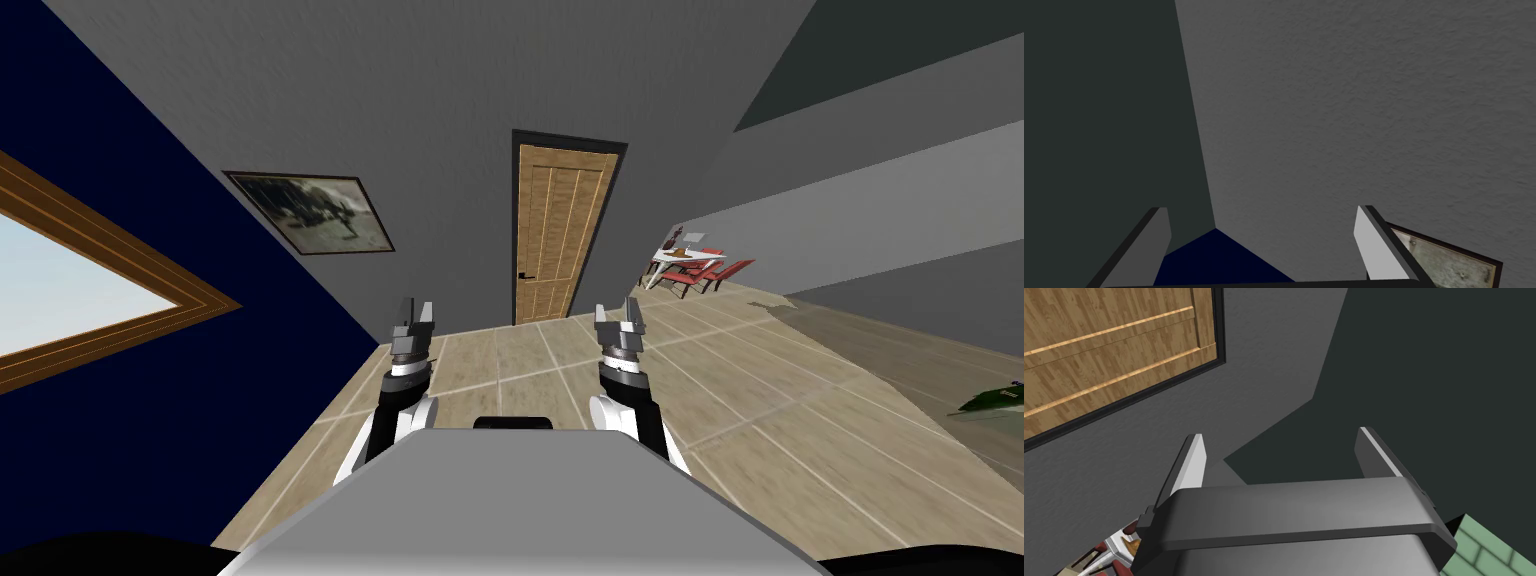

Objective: Pull the door open

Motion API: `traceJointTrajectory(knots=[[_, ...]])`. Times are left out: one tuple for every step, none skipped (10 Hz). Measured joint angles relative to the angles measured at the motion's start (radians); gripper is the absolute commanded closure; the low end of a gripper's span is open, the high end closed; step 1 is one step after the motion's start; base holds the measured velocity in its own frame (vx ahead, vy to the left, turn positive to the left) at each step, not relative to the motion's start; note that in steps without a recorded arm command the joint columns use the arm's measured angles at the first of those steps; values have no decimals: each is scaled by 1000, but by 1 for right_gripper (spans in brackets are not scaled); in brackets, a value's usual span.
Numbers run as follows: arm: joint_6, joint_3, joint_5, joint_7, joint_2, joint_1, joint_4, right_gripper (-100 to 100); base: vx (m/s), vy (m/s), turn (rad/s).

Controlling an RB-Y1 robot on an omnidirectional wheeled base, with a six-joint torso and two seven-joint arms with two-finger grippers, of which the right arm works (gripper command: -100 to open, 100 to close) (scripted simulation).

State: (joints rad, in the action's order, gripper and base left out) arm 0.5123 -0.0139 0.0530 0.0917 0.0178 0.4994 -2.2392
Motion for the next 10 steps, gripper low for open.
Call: traceJointTrajectory(knots=[[2, -1, 3, -2, -5, -3, 12, -100, 74, 1, 52], [9, 2, 7, -3, -12, -9, 33, -100, 89, 19, 54], [13, 2, 11, -6, -16, -17, 52, -100, 116, 14, 77], [15, 4, 16, -9, -23, -29, 76, -100, 109, 7, 73], [17, 7, 21, -11, -28, -39, 96, -100, 83, -1, 53], [20, 8, 24, -14, -32, -47, 116, -100, 95, -9, 91], [18, 7, 28, -19, -35, -58, 134, -100, 101, -21, 77], [23, 7, 33, -22, -41, -62, 155, -100, 104, -18, 70], [33, 8, 38, -24, -46, -68, 181, -100, 91, -31, 62], [37, 12, 43, -26, -52, -80, 204, -100, 84, -27, 61]])
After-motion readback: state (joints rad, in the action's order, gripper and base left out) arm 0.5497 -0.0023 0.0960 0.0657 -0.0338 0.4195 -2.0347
